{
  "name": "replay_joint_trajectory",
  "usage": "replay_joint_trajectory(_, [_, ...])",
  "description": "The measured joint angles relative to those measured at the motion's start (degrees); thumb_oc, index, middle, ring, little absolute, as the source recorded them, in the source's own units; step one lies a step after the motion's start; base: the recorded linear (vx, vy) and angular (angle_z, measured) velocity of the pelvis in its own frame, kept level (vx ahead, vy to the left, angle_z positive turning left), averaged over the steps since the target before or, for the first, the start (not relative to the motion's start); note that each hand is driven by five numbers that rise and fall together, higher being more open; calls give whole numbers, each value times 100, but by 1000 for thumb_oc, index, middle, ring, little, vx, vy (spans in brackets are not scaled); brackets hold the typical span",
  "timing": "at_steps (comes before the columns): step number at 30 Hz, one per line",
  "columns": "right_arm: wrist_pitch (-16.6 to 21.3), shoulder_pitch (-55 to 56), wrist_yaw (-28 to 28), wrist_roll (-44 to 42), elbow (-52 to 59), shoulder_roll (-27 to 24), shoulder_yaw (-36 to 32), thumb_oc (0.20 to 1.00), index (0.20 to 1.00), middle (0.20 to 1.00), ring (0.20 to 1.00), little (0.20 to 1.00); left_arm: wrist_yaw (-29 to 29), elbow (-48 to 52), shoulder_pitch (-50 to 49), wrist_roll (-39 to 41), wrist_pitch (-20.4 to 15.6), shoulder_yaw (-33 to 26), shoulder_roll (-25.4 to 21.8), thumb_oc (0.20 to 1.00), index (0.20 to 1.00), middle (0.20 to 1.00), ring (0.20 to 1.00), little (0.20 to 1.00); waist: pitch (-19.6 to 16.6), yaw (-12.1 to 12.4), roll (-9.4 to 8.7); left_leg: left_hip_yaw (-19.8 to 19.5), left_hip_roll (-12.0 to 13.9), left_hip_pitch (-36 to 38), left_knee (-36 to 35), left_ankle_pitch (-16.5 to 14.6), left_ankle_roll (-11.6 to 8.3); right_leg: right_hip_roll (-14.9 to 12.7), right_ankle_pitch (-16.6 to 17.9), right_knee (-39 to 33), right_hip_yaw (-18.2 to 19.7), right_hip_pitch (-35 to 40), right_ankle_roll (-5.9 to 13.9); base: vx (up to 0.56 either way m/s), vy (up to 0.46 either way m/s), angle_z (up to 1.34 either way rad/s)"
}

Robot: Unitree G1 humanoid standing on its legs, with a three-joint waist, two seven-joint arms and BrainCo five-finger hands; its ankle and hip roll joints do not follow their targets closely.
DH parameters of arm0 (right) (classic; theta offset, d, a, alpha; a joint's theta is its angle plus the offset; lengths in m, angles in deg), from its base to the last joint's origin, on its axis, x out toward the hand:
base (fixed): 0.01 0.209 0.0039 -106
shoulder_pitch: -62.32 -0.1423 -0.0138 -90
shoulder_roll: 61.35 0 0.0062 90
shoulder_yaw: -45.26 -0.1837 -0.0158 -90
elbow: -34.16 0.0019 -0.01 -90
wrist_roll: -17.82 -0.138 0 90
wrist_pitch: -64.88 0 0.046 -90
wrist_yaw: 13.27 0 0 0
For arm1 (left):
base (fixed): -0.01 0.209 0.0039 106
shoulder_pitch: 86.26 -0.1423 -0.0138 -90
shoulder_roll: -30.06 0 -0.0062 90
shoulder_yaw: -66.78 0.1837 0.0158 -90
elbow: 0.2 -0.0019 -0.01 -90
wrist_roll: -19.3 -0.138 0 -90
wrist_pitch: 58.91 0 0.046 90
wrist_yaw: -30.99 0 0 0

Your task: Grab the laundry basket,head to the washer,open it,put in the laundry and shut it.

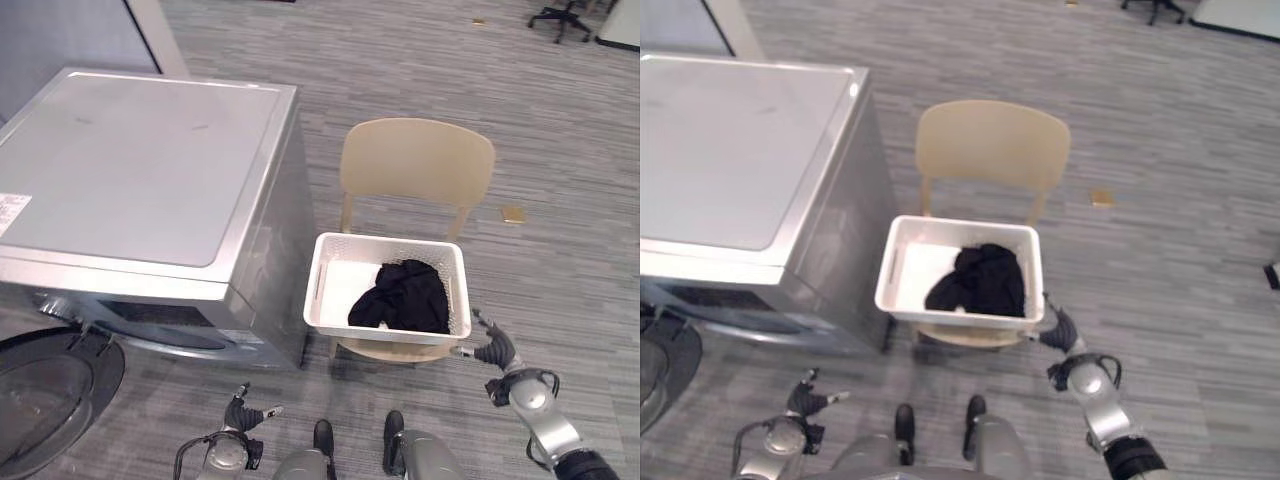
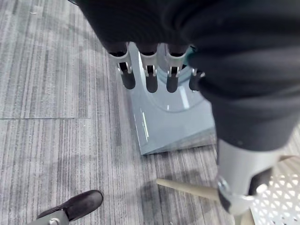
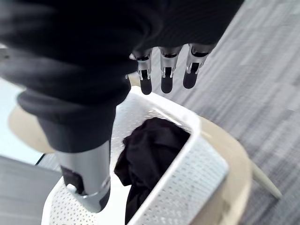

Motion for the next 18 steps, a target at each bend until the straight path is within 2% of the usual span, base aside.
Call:
replay_joint_trajectory(1, [2,-126,-4,3,29,-160,72,1000,1000,1000,1000,1000,-4,-95,55,-4,-15,7,11,1000,1000,1000,1000,1000,57,11,101,-167,65,-32,2,45,-60,175,19,-314,183,33,23,41,-82,93])
replay_joint_trajectory(2, [9,-214,-3,64,57,-201,64,1000,1000,1000,1000,1000,-4,-144,111,-6,-21,1,-67,1000,1000,1000,1000,1000,50,-16,-36,-223,-58,-38,4,225,-128,3,219,-846,115,173,251,32,-146,95])
replay_joint_trajectory(3, [13,-268,-4,145,29,-191,107,1000,1000,1000,1000,1000,-2,-154,78,-6,-24,-5,-101,1000,1000,1000,1000,1000,52,47,-108,-266,-150,54,-26,218,-132,-118,539,-963,48,242,206,-18,-149,83])
replay_joint_trajectory(4, [27,-338,3,194,-45,-197,167,1000,1000,1000,1000,1000,3,-145,13,-6,-17,1,-73,1000,1000,1000,1000,1000,24,60,-77,-325,-138,64,-42,204,-156,-105,705,-1064,-71,329,49,-34,-138,36])
replay_joint_trajectory(6, [4,-652,5,211,-196,-226,440,1000,1000,1000,1000,1000,2,-128,-131,-4,-110,-5,-51,1000,1000,1000,1000,1000,-45,203,49,-325,-23,-125,-15,196,-192,8,880,-1504,-188,418,26,-9,-75,17])
replay_joint_trajectory(7, [18,-801,4,214,-295,-226,547,1000,1000,1000,1000,1000,1,-133,-133,-1,-110,-14,-54,1000,1000,1000,1000,1000,-40,234,56,-340,-24,-232,-11,208,-235,51,1103,-1733,-222,423,-85,-60,-100,24])
replay_joint_trajectory(8, [6,-1133,-6,225,-555,-222,712,1000,1000,1000,1000,1000,-8,-156,-163,1,-121,-7,-42,1000,1000,1000,1000,1000,-1,433,104,-413,38,-456,-16,270,-391,113,1195,-1956,-394,429,-169,-60,-100,41])
replay_joint_trajectory(10, [-51,-1578,-30,264,-1264,-289,997,1000,1000,1000,1000,1000,-9,-137,-92,2,-153,99,-48,1000,1000,1000,1000,1000,22,419,76,-664,29,-613,41,335,-511,123,1209,-2109,-602,412,-175,-62,-43,62])
replay_joint_trajectory(12, [-118,-1863,-69,334,-1491,-350,933,1000,1000,1000,1000,1000,-12,-116,16,5,-162,177,-41,1000,1000,1000,1000,1000,196,528,196,-780,92,-726,-7,337,-507,173,1221,-2108,-831,390,-200,-46,-26,62])
replay_joint_trajectory(13, [-103,-2062,-111,337,-1637,-351,996,1000,1000,1000,1000,1000,0,-110,42,10,-191,205,-57,1000,1000,1000,1000,1000,285,621,192,-810,104,-790,-3,338,-511,182,1221,-2108,-885,335,-198,-43,-18,50])
replay_joint_trajectory(14, [-96,-2486,-168,384,-2110,-345,1082,1000,1000,1000,1000,1000,6,-108,107,154,-215,307,-67,1000,1000,1000,1000,1000,407,656,232,-971,95,-1018,5,379,-573,169,1219,-2108,-1039,192,-195,-41,-7,45])
replay_joint_trajectory(16, [-122,-2841,-308,436,-2745,-341,1092,1000,1000,1000,1000,1000,24,-110,237,221,-223,381,-71,1000,1000,1000,1000,1000,522,680,270,-1113,81,-1216,-14,382,-570,158,1219,-2102,-1199,40,-196,-29,-9,51])
replay_joint_trajectory(18, [-262,-3159,-502,475,-3368,-371,1089,1000,1000,1000,1000,1000,116,-111,440,259,-239,422,-83,1000,1000,1000,1000,1000,693,864,256,-1232,35,-1453,-31,490,-580,116,1233,-2080,-1305,-171,-214,-28,-3,32])
